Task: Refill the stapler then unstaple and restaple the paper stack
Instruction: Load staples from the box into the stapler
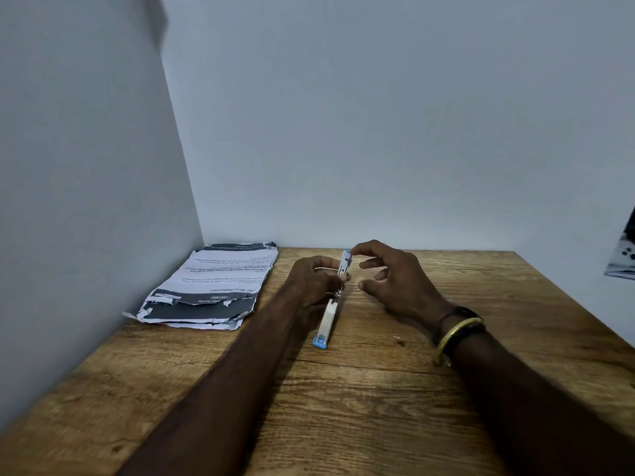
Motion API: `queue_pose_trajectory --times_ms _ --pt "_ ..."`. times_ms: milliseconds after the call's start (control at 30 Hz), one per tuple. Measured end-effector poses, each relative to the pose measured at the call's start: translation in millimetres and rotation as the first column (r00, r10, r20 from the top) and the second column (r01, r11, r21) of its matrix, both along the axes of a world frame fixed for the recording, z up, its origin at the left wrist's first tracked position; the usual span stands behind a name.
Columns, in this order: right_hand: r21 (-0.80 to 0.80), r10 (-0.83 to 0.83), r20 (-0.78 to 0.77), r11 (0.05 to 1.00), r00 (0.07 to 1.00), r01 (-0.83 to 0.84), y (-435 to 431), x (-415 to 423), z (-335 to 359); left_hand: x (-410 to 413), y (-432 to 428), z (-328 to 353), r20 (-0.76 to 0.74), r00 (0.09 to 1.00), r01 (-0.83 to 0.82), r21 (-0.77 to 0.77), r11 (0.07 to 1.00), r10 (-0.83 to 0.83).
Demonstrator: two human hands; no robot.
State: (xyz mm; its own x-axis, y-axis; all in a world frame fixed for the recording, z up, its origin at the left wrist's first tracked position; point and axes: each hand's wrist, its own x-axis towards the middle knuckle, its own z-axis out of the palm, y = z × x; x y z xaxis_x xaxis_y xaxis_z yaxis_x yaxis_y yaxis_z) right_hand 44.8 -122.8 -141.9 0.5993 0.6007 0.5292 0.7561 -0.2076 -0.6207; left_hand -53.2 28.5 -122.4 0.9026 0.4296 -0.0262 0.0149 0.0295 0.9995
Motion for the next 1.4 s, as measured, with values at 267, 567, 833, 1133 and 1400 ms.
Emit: queue_pose_trajectory --times_ms 267,567,833,1133,1400 --pt "-0.139 0.112 0.041 0.985 0.993 -0.105 6.7 -8.6 -5.4 -2.3 1.3 3.2 0.077 0.996 -0.021 -0.158 0.987 0.033" --pt "-0.067 0.130 -0.020 0.989 0.991 -0.131 1.2 -4.8 -7.8 -0.5 1.7 2.2 0.083 0.995 -0.033 -0.153 0.988 0.046" --pt "0.141 0.139 -0.228 0.984 0.964 -0.108 2.9 6.1 -10.1 3.2 -0.1 -4.1 0.068 0.997 -0.017 -0.164 0.986 0.028" --pt "0.134 0.145 -0.357 0.986 0.923 -0.103 2.9 9.0 -8.8 2.9 -2.2 -3.5 0.047 0.995 0.094 -0.071 0.993 -0.090" --pt "0.084 0.127 -0.350 0.991 0.928 -0.104 3.1 3.2 -5.8 3.0 -6.9 -7.4 0.086 0.996 0.001 -0.012 1.000 0.000"
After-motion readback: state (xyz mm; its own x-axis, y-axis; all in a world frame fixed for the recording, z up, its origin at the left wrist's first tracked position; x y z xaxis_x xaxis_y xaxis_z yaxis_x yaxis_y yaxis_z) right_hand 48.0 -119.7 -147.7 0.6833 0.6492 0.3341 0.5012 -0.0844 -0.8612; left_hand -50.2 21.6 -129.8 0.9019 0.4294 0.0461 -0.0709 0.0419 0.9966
